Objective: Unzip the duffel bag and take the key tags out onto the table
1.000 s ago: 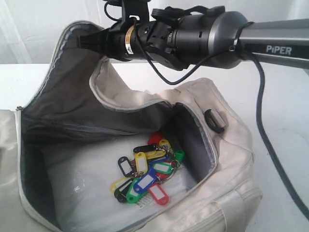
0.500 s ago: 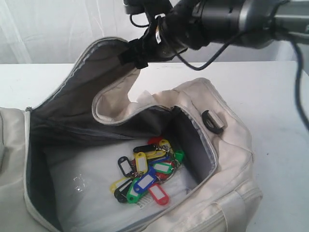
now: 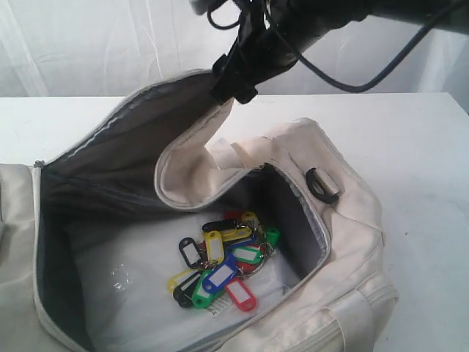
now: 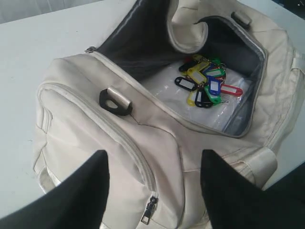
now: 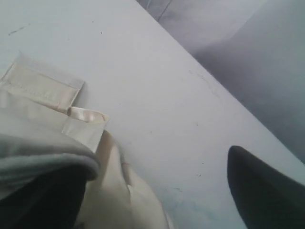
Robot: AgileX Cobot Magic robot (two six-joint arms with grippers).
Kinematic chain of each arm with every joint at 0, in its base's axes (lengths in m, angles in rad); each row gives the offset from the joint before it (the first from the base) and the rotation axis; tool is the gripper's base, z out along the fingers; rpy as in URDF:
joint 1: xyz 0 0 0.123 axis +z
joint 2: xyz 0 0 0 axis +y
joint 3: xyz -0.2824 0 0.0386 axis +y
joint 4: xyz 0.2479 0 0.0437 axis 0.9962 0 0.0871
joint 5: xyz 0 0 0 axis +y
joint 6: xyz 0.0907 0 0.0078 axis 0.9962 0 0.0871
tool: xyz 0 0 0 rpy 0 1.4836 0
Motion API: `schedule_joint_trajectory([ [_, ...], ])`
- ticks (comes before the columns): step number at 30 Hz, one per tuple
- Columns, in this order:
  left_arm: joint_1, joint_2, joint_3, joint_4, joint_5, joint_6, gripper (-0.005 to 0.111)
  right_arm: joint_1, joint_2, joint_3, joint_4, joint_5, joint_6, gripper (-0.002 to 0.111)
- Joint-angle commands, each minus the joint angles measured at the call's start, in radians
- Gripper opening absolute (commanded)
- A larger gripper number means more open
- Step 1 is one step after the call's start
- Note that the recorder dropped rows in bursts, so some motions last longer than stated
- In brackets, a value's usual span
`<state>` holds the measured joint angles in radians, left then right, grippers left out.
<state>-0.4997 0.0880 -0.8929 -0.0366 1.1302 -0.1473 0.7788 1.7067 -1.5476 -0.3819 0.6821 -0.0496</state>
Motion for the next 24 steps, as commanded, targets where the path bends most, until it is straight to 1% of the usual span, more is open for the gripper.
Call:
schedule_joint_trajectory([
  [1,0.003,-0.007,-0.006,-0.012,0.069,-0.004,0.06,0.0,0.088,0.003,0.052,0.101,0.082,0.076],
  [4,0.003,-0.007,-0.006,-0.012,0.071,-0.004,0.06,0.0,0.147,0.003,0.144,0.197,0.041,0.076],
  [7,0.003,-0.007,-0.006,-0.012,0.075,-0.004,0.06,0.0,0.167,0.003,0.217,0.218,0.027,0.076],
  [10,0.003,-0.007,-0.004,-0.012,0.075,-0.004,0.06,0.0,0.164,-0.004,0.308,0.22,-0.087,0.076],
  [15,0.003,-0.007,-0.004,-0.012,0.075,-0.004,0.06,0.0,0.116,-0.037,0.334,0.238,-0.165,0.076],
  [19,0.003,-0.007,-0.004,-0.012,0.075,-0.004,0.06,0.0,0.023,-0.035,0.346,0.274,-0.291,0.076],
  [24,0.003,-0.007,-0.004,-0.012,0.075,-0.004,0.06,0.007,-0.056,-0.019,0.482,0.362,-0.554,0.076],
])
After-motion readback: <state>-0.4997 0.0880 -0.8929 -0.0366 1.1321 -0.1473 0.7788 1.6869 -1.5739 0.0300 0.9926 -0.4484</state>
